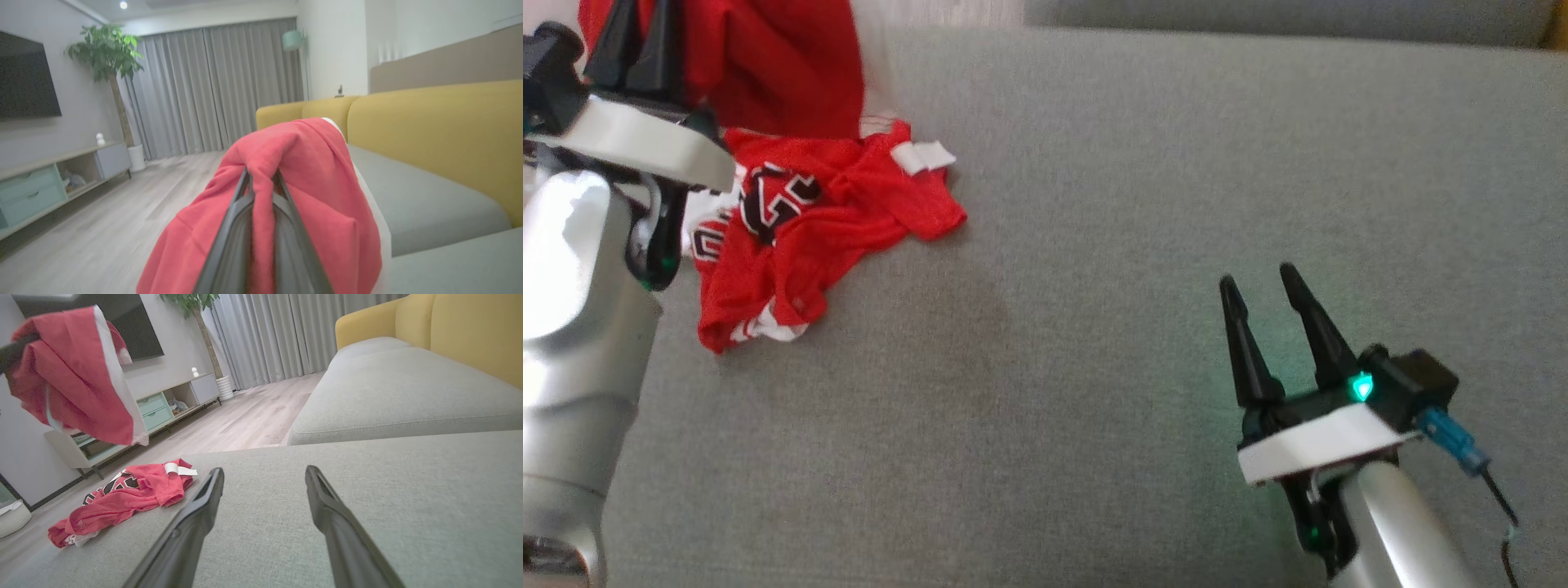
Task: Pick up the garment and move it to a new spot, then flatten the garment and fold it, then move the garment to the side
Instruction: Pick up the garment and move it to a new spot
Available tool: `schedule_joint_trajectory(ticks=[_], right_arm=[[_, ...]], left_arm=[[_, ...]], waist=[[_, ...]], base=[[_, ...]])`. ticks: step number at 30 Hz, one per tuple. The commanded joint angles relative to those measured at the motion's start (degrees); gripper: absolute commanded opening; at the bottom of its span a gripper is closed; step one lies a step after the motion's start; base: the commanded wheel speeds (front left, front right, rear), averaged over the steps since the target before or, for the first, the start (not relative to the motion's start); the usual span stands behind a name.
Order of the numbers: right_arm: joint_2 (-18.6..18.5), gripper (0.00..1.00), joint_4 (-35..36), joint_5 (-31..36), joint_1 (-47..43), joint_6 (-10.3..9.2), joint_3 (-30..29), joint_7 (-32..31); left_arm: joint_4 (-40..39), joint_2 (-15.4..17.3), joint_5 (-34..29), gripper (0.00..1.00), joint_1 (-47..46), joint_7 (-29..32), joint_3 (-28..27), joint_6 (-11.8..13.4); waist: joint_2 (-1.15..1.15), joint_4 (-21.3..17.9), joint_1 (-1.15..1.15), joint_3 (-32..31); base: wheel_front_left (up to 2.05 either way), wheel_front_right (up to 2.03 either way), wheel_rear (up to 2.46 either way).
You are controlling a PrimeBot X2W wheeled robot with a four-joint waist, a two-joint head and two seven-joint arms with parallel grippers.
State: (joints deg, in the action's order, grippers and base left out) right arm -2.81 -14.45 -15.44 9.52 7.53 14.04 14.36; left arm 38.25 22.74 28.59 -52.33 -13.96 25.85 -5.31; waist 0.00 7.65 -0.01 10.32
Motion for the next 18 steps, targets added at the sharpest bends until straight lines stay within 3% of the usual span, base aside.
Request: schedule_joint_trajectory(ticks=[1, 10, 18], right_arm=[[-0.07, 1.0, 1.29, -0.61, -0.6, -0.04, 0.77, 0.63], [-0.07, 1.0, 1.55, -1.19, -2.77, -0.04, 0.56, 0.63], [-0.07, 1.0, 3.16, -1.43, -1.15, -0.04, 0.21, 0.63]], left_arm=[[-3.79, 3.15, 0.04, 0.0, -0.6, -0.54, -2.38, 0.7], [-17.93, 4.17, 0.92, 0.0, 7.75, 4.52, -0.75, 3.08], [-28.88, 2.11, 1.15, 0.0, 12.1, 9.83, 3.26, 4.55]], waist=[[0.0, -0.45, 0.01, -3.69], [0.0, -2.87, 0.01, -6.61], [0.0, -9.65, 0.01, -3.95]], base=[[0.0, 0.0, 0.0], [0.0, 0.0, 0.0], [0.0, 0.0, 0.0]])
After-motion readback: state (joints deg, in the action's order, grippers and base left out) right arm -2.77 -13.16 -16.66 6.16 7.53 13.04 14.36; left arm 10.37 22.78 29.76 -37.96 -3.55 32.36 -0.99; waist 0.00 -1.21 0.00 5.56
